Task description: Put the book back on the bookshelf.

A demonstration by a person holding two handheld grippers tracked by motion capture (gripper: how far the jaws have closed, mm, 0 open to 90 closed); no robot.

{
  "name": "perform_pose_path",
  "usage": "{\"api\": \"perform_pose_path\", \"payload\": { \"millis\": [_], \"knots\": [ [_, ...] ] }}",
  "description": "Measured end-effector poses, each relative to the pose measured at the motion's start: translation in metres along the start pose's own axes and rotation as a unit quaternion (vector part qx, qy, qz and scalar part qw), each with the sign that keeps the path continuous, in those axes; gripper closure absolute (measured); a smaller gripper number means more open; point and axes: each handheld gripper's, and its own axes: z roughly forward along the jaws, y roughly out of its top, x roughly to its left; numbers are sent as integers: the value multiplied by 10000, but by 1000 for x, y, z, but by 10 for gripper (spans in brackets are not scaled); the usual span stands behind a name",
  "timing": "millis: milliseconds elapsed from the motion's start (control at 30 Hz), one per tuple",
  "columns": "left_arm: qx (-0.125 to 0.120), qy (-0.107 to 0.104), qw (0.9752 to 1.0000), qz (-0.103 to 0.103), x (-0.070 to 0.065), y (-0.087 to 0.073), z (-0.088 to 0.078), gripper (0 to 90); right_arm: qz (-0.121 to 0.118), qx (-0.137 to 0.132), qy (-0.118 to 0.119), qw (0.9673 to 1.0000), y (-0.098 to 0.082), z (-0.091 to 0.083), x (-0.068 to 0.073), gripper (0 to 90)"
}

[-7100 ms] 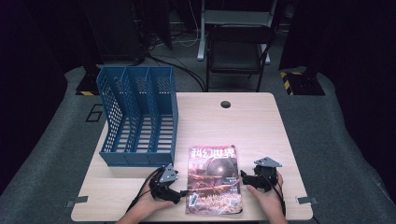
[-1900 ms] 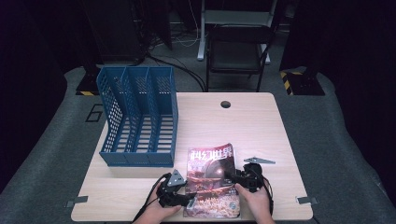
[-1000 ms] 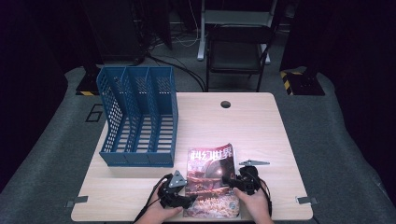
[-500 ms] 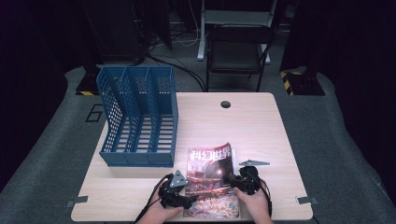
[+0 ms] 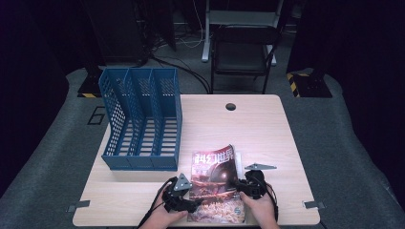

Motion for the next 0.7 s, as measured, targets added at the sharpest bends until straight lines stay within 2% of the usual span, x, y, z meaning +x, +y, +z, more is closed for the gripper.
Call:
{"api": "perform_pose_path", "payload": {
  "millis": [333, 467, 567, 600, 700],
  "knots": [
    [40, -32, 10000, 59, 0, 0, 0, 253, -27, -71, 27, 10000, 0, -2, 1, 830],
    [8, 25, 9999, 97, 0, -1, 0, 242, -32, -106, 41, 9999, 0, -3, 2, 835],
    [72, -35, 9999, 121, -1, 0, 0, 214, -119, -162, 52, 9998, 1, -4, 3, 842],
    [7, 15, 9999, 119, -1, 0, 1, 210, -140, -173, 73, 9997, 1, -5, 4, 845],
    [62, -44, 9999, 119, -1, 0, 1, 210, -107, -219, 137, 9996, 1, -7, 5, 855]
  ]
}}
